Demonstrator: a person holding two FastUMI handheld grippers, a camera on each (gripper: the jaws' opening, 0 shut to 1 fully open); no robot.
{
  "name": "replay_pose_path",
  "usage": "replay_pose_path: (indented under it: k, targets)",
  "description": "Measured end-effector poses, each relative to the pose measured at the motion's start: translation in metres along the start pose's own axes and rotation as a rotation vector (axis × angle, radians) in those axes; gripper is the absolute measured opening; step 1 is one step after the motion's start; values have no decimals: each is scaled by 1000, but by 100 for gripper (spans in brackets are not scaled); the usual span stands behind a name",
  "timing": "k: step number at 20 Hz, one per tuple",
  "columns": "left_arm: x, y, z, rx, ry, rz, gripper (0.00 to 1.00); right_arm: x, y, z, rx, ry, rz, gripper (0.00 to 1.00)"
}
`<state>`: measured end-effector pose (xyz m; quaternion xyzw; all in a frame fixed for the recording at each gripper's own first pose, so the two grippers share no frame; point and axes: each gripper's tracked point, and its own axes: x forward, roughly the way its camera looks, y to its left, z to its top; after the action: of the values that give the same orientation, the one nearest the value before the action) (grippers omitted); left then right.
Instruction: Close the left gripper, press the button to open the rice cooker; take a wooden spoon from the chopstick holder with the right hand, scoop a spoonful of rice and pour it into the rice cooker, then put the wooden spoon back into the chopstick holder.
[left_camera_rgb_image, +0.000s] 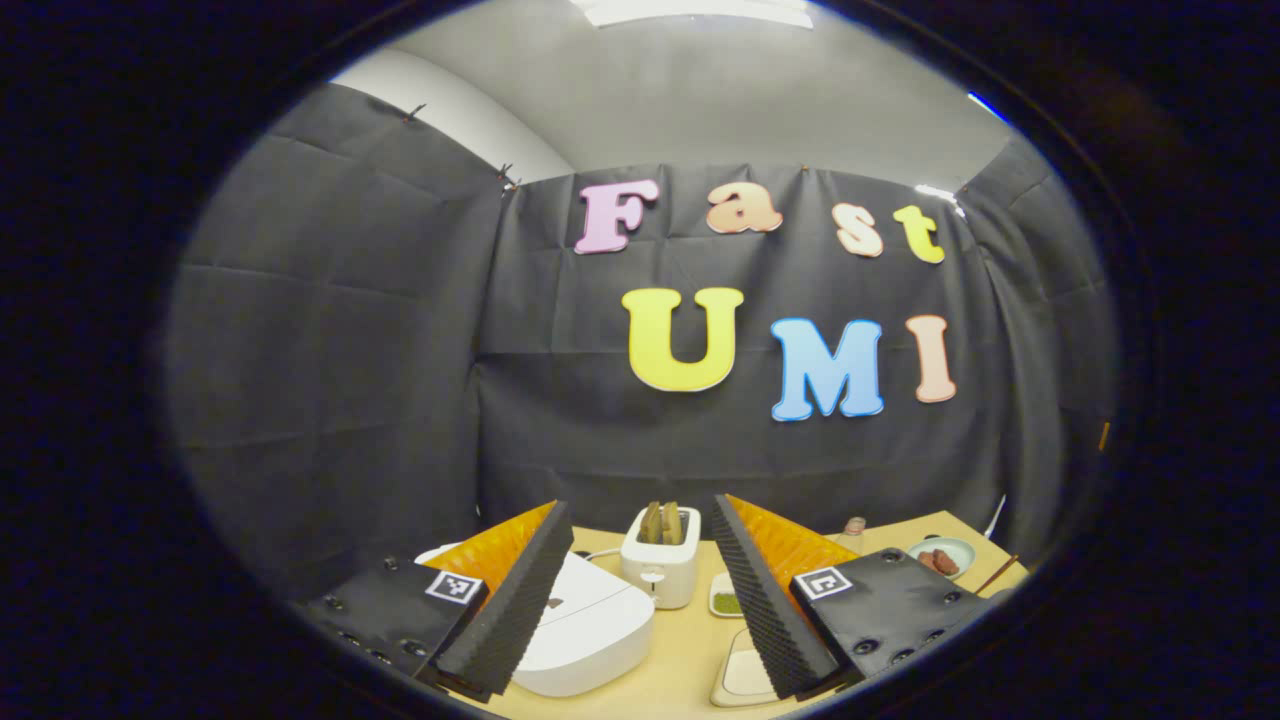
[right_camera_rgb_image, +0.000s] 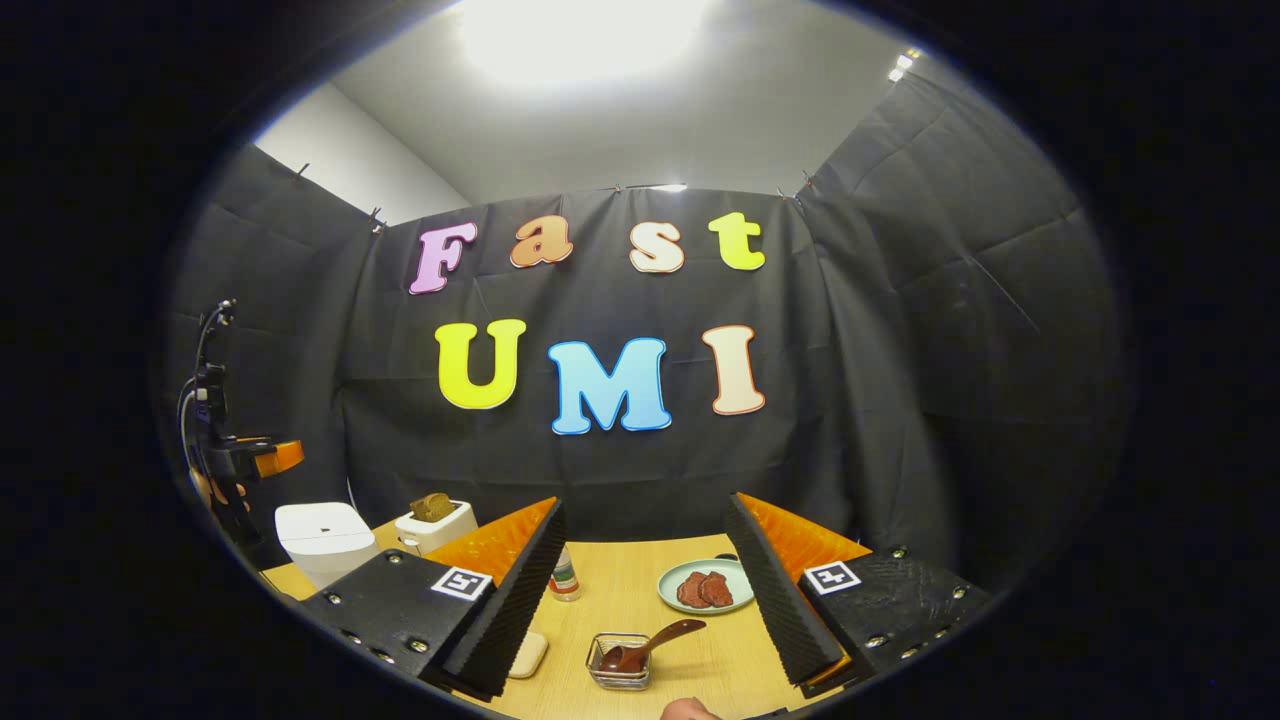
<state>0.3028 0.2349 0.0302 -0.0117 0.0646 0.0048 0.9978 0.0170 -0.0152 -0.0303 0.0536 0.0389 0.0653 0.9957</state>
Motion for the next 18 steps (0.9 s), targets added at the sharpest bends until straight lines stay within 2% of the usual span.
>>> replay_pose_path:
  k: [5, 8, 15, 18]
  targets:
    - [-25, -24, 14, 29, -61, -84, 99, -2, 15, 7, 19, -27, 6, 98]
    - [-37, -38, 16, -3, -73, -122, 99, -7, 21, 5, -8, -43, 0, 98]
    - [-57, -51, 16, 8, -92, -155, 97, -11, 37, -1, -28, -49, 1, 98]
    - [-60, -50, 18, -31, -91, -148, 97, -9, 44, 2, -27, -53, 8, 98]
